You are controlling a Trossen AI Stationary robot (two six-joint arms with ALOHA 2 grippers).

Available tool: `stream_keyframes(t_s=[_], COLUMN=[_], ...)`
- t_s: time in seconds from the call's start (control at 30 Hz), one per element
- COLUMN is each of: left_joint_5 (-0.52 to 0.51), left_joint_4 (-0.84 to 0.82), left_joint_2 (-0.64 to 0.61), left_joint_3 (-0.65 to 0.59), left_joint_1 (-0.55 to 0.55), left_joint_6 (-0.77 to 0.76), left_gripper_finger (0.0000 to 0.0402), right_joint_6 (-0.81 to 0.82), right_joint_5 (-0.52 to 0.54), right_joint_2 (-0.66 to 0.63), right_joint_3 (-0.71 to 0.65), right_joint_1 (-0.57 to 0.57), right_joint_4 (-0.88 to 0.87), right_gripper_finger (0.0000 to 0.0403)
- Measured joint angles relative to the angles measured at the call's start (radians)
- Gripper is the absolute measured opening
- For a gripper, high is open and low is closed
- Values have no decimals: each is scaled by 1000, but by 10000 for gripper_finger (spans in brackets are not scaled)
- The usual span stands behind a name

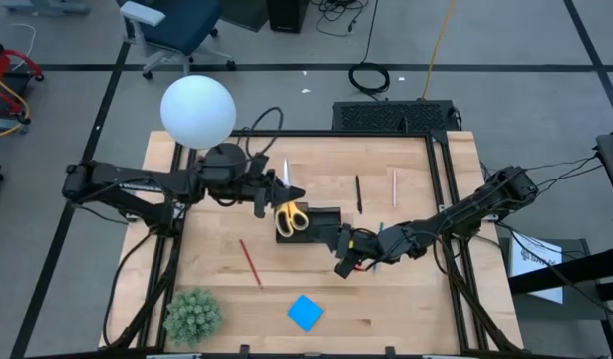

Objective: Pick and place office supplies into organizer
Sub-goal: Put the yellow scissors into the desk organizer

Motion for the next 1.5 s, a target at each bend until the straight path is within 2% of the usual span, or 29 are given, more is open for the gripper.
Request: stream_keyframes(t_s=[0.23, 0.53, 0.87, 1.1, 1.5], left_joint_5=[17, 11, 50, 51, 51], left_joint_4=[49, 87, 193, 191, 188], left_joint_2=[22, 67, 129, 134, 134], left_joint_3=[1, -1, 0, 0, 0], left_joint_1=[-29, -49, -52, -52, -52], left_joint_6=[-25, -39, -83, -81, -79], left_gripper_finger=[4, 5, 10, 6, 13], right_joint_6=[-11, -16, 9, 32, 22], right_joint_5=[-5, -103, -105, -114, -237], right_joint_2=[1, 1, 1, 1, 1], right_joint_3=[0, 0, 0, 0, 0], right_joint_1=[0, 0, -2, -4, -104], right_joint_4=[-57, -44, -33, -33, -15], right_gripper_finger=[165, 160, 160, 160, 159])
